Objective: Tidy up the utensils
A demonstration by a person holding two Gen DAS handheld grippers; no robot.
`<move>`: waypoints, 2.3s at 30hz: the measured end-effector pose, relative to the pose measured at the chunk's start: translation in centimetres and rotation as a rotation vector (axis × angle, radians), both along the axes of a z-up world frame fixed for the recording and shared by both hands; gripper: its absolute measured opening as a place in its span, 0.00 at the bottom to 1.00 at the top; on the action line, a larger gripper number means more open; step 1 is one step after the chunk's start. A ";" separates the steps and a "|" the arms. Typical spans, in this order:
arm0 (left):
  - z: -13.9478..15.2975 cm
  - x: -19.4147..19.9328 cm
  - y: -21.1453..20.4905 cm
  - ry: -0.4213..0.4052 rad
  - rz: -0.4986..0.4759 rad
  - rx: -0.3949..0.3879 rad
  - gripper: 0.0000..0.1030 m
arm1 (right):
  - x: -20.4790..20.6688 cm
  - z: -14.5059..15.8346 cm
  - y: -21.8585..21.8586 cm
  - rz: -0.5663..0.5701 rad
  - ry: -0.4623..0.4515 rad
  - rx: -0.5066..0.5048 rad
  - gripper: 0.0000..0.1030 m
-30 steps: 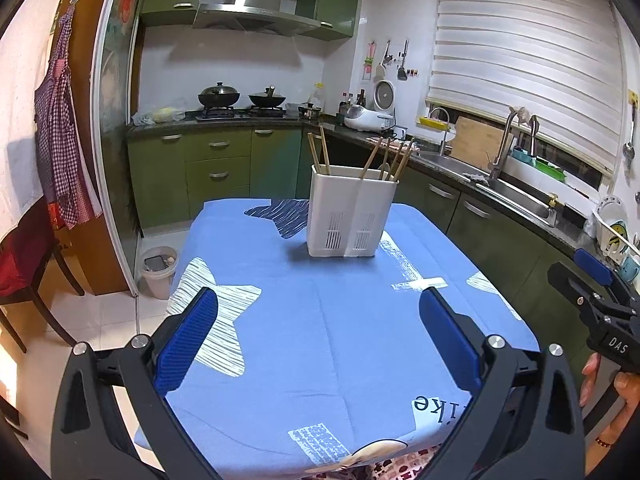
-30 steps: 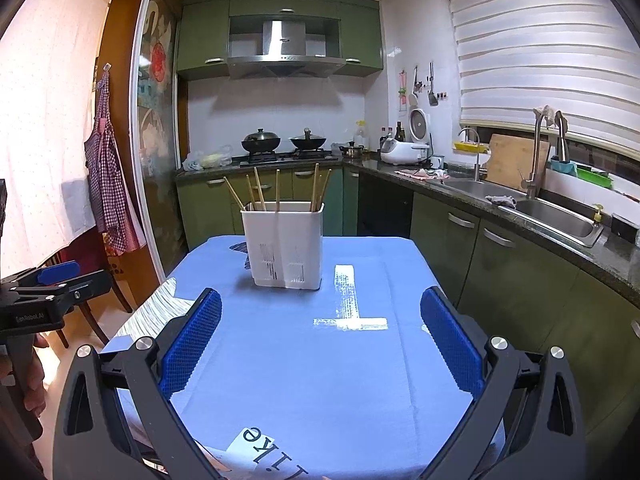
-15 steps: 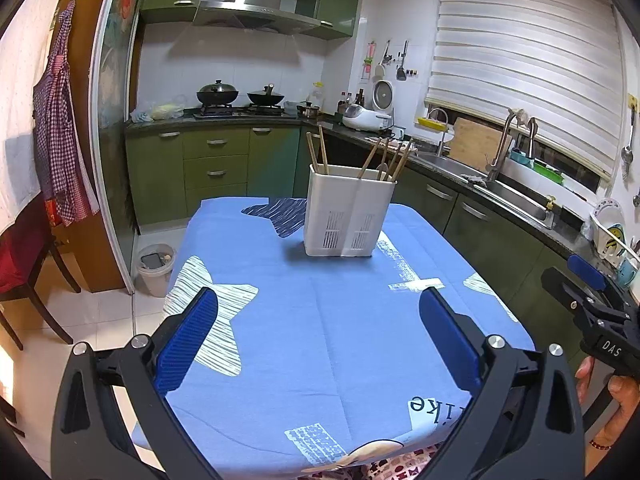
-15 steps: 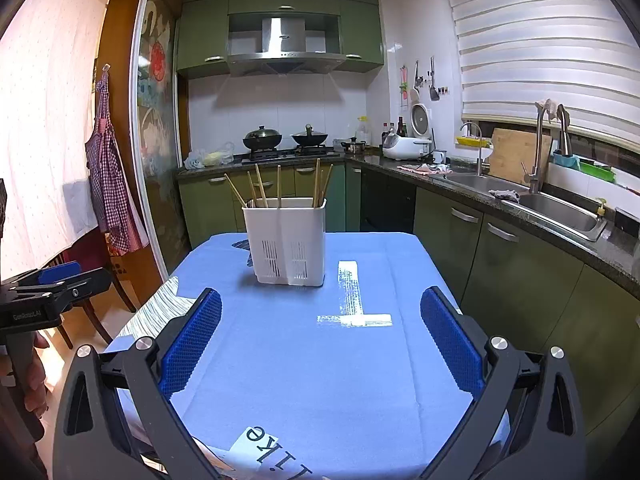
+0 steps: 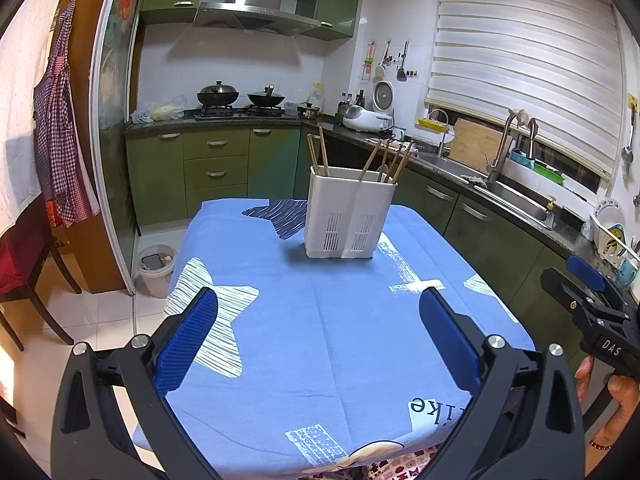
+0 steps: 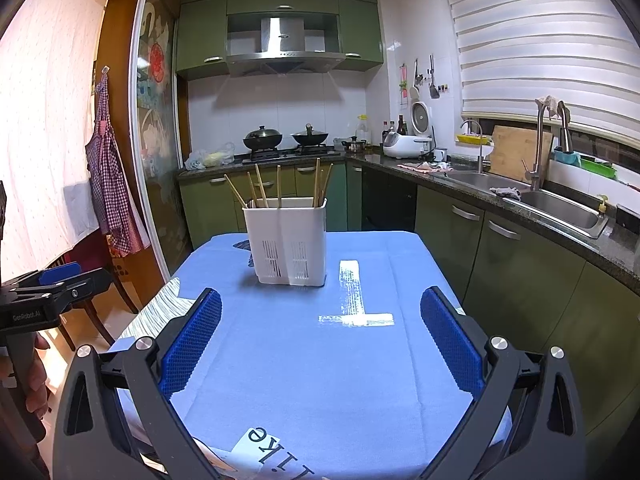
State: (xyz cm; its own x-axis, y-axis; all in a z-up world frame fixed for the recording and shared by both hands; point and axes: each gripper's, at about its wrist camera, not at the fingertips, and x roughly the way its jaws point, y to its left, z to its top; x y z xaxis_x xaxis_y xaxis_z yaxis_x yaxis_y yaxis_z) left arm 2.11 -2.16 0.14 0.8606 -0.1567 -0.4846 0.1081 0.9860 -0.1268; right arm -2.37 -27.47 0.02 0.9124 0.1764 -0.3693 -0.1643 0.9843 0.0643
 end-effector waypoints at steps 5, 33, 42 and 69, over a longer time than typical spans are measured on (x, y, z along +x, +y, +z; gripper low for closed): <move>0.0 0.0 -0.1 0.001 -0.001 0.001 0.93 | 0.0 -0.1 0.0 0.001 0.002 0.002 0.95; 0.5 -0.1 0.0 0.005 0.013 -0.002 0.93 | 0.3 -0.6 0.5 0.007 0.010 0.004 0.95; 0.4 0.1 -0.2 0.010 0.047 0.037 0.93 | 0.4 -0.8 0.3 0.008 0.014 0.005 0.95; 0.8 0.2 -0.2 -0.040 0.038 0.092 0.89 | 0.7 -1.4 0.4 0.012 0.020 0.013 0.95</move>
